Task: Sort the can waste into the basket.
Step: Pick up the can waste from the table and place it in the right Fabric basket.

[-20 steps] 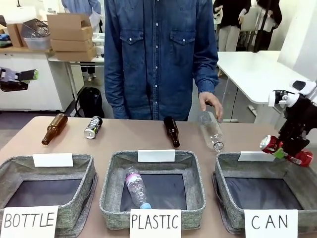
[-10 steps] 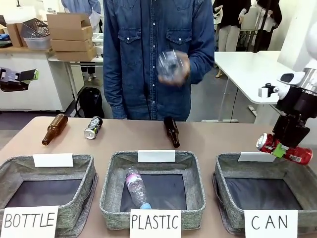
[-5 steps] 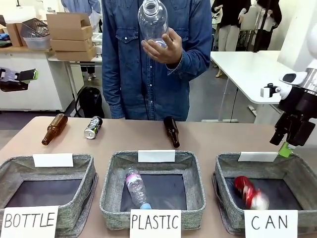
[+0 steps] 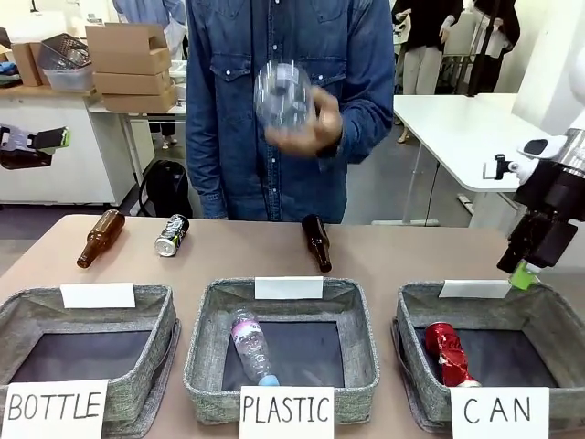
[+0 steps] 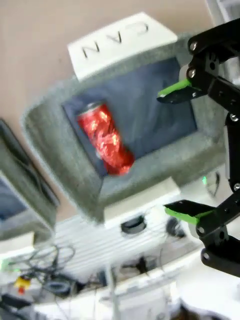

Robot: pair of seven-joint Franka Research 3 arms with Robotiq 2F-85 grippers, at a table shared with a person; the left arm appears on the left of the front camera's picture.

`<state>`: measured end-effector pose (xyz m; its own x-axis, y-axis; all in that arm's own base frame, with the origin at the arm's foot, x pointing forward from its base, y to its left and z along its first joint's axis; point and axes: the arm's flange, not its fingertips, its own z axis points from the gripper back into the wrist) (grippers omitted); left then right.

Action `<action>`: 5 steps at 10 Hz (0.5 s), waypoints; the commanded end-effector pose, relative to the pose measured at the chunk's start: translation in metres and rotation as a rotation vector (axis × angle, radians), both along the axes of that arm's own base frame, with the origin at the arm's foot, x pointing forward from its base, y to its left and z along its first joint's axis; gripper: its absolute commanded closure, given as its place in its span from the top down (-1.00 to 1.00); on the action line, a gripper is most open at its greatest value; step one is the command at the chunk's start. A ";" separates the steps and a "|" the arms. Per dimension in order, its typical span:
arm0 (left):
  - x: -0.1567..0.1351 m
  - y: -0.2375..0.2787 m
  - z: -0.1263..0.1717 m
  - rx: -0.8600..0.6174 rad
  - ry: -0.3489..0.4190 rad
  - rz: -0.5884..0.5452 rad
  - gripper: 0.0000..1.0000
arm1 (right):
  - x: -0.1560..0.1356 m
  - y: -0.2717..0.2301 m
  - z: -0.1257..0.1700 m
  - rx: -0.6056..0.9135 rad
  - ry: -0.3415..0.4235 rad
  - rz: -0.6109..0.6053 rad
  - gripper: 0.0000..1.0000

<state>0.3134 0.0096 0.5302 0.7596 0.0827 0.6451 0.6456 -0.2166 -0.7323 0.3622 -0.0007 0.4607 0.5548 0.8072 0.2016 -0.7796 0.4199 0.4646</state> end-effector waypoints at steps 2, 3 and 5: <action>0.000 -0.002 0.002 -0.021 -0.020 -0.002 1.00 | 0.028 -0.026 0.030 0.552 0.440 -0.690 1.00; 0.000 -0.002 0.002 -0.021 -0.020 -0.002 1.00 | 0.034 -0.025 0.029 0.669 0.471 -0.779 1.00; 0.000 -0.002 0.002 -0.021 -0.020 -0.002 1.00 | 0.027 -0.017 0.032 0.900 0.467 -1.200 1.00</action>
